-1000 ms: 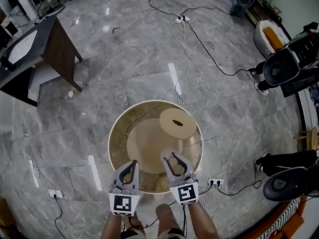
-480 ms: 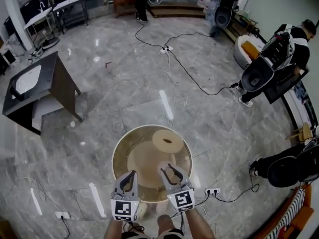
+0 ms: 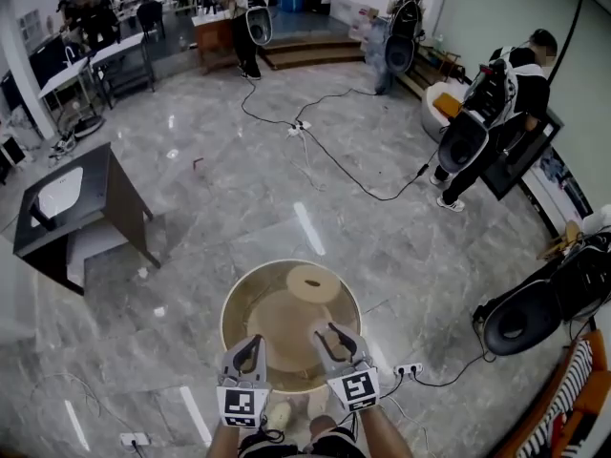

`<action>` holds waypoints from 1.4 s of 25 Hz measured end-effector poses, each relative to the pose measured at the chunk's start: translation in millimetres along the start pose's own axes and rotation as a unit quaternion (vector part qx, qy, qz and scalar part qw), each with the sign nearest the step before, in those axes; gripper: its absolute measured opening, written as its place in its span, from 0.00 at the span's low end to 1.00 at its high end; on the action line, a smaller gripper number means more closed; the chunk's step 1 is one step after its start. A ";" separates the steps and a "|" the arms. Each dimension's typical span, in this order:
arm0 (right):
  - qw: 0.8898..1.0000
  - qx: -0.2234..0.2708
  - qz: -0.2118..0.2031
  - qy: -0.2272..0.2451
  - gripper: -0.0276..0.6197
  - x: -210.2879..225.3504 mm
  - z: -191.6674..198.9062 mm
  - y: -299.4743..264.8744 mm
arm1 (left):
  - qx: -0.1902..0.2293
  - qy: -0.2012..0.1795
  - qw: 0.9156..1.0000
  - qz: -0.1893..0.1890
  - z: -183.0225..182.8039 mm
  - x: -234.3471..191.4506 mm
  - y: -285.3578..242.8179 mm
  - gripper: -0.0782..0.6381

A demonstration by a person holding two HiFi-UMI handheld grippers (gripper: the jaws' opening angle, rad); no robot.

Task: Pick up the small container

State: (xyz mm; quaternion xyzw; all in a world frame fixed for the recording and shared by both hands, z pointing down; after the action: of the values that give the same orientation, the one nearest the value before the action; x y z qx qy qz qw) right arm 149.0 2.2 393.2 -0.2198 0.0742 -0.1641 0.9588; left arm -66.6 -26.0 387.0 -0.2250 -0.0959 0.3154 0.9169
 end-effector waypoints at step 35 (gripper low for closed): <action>0.998 0.000 0.061 -0.019 0.24 -38.3 4.1 117.1 | 0.022 -0.008 1.000 0.018 4.6 20.7 92.4 0.13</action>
State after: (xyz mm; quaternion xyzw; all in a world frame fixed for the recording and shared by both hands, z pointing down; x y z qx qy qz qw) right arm 147.0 116.6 347.3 -0.2175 0.0695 -0.1009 0.9683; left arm -101.3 53.1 348.0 -0.2037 -0.0918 0.3359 0.9150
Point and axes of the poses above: the fingertips, and each gripper's own axes: y backward along the fingers, x to its right, z out of its underside, the point moved 9 cm from there along y, backward along the fingers, and after that the axes turned 12 degrees about -x, right-handed, at the moved point
